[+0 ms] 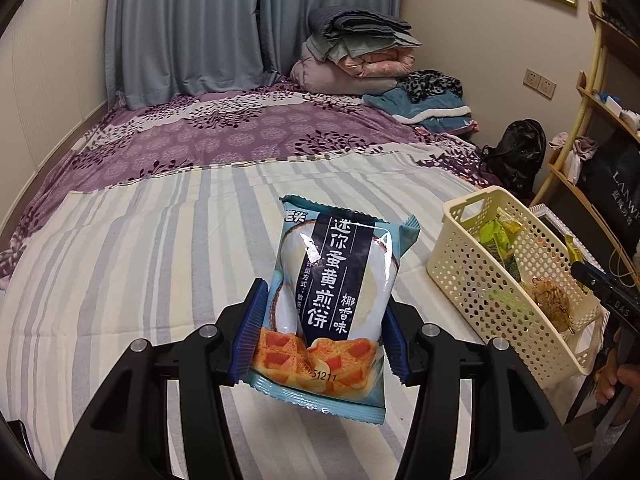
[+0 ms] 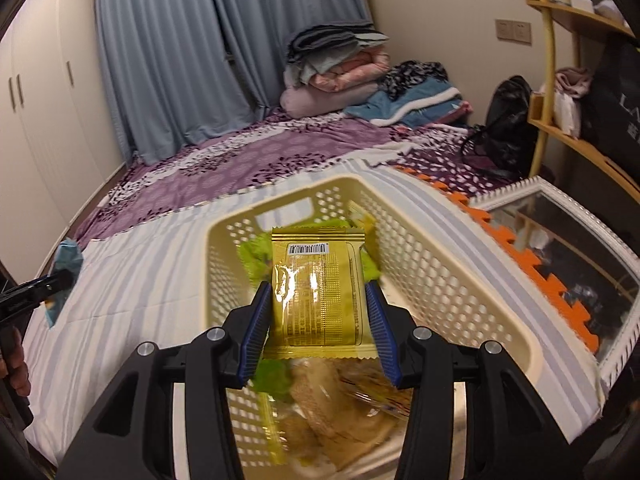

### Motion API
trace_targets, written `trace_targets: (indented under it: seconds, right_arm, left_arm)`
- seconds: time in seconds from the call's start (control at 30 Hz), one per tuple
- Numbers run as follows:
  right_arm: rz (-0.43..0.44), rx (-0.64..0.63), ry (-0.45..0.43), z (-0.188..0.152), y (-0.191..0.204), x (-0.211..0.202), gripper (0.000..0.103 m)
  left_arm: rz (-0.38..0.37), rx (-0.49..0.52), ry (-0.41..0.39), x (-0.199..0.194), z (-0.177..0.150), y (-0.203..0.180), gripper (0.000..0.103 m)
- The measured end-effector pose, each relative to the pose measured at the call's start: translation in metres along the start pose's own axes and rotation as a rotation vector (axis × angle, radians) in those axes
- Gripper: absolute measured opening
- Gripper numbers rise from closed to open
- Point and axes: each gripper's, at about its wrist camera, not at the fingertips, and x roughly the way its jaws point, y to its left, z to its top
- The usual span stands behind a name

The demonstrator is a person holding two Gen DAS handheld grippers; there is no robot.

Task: Organize snacks
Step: 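Carry the yellow pack into the basket and open the right gripper, then carry the blue waffle pack into the basket and open the left gripper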

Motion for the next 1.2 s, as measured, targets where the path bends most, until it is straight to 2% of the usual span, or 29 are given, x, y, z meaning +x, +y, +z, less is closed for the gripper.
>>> trace_targets:
  seconds: [0.23,0.4,0.83,0.93,1.2]
  right_arm:
    - [-0.027,0.018,0.034,-0.006,-0.009,0.007,0.048]
    - [-0.019,0.037,0.023,-0.006,-0.011,0.002,0.064]
    - [-0.019,0.075,-0.032,-0.002,-0.023,-0.008,0.064]
    - [-0.049,0.055,-0.058,-0.001,-0.022,-0.012,0.066]
    - [-0.118,0.039,-0.132,0.001,-0.025,-0.025,0.092]
  left_arm:
    - [-0.011,0.024,0.006,0.002,0.002,-0.012,0.055]
    - [-0.023,0.047,0.008,0.003,0.004,-0.024,0.055]
    - [-0.079,0.119,0.01,0.008,0.013,-0.061,0.055]
    - [-0.103,0.14,0.014,0.01,0.013,-0.075,0.055]
    - [-0.183,0.201,0.028,0.016,0.015,-0.114,0.055]
